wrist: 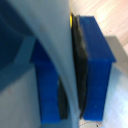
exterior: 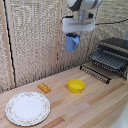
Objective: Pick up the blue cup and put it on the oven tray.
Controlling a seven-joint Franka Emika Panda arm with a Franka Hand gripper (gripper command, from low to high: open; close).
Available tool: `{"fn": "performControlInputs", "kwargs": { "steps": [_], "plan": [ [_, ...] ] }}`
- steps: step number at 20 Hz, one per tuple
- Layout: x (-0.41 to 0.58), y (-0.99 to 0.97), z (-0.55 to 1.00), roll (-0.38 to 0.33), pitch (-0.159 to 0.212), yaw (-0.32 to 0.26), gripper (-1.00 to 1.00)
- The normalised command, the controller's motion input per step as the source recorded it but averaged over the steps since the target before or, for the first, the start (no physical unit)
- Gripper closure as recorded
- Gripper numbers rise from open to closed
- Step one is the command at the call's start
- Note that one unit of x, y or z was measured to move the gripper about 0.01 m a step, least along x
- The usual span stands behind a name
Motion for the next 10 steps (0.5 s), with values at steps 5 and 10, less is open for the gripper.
{"fn": "performControlInputs", "kwargs": {
  "steps": [5, 10],
  "plan": [
    [0.121, -0.99, 0.31, -0.006, 0.018, -0.06, 1.0],
    [0.123, -1.0, 0.28, -0.021, 0.016, -0.036, 1.0]
  ]
}}
